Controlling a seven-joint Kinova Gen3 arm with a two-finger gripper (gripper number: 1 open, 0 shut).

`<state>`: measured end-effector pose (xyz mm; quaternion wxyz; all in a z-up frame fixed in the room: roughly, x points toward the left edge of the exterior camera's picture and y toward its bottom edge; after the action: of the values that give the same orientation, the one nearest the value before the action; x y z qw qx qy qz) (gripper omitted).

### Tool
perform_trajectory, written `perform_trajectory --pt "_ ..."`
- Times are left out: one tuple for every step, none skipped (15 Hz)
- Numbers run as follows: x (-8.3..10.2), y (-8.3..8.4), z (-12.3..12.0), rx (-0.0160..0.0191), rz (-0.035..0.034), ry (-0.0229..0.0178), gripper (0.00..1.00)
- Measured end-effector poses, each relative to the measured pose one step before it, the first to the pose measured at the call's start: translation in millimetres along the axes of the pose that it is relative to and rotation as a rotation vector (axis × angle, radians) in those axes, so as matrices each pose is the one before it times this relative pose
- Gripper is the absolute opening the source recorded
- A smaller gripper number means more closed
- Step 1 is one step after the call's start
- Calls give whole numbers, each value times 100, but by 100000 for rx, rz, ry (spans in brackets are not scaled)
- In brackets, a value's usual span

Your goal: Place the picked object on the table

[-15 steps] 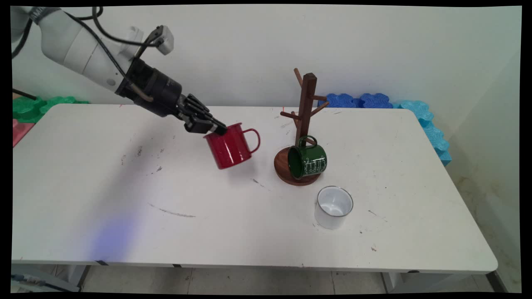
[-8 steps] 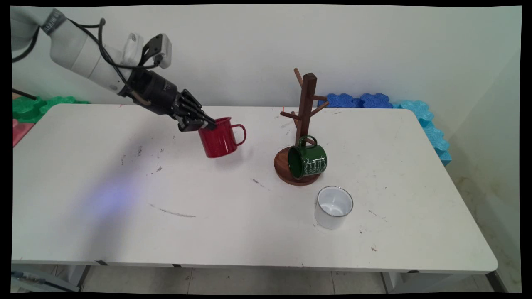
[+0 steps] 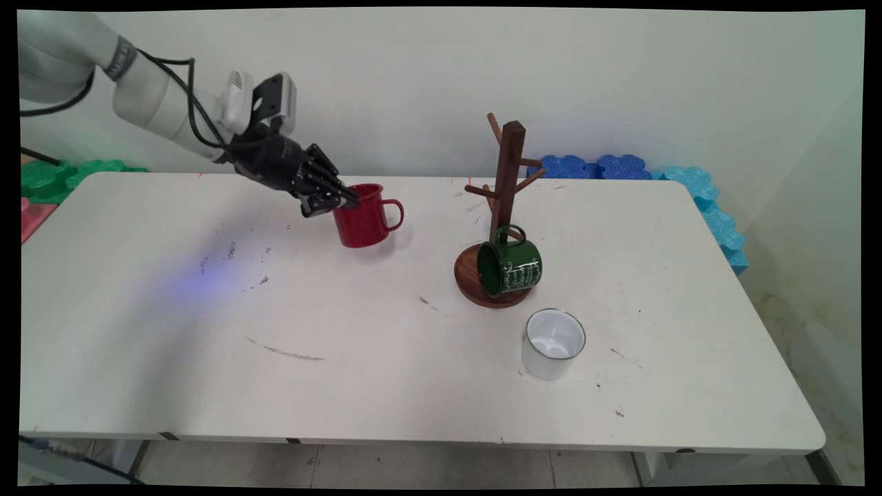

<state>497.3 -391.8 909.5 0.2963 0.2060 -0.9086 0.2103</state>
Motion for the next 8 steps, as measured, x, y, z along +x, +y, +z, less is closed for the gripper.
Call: perform_trajectory --pt "-202 -156 391 886 1804 -328 0" --pt "-138 -94 263 555 1182 -213 0" --pt "-217 -134 387 870 1598 -356 0" --pt "-219 -107 376 758 1499 -379 0" --pt "-193 -65 310 568 1134 -331 0" --pt "-189 -40 289 488 1070 -332 0" --pt "-197 -16 283 451 1036 -333 0" --pt "-187 6 274 396 992 -321 0"
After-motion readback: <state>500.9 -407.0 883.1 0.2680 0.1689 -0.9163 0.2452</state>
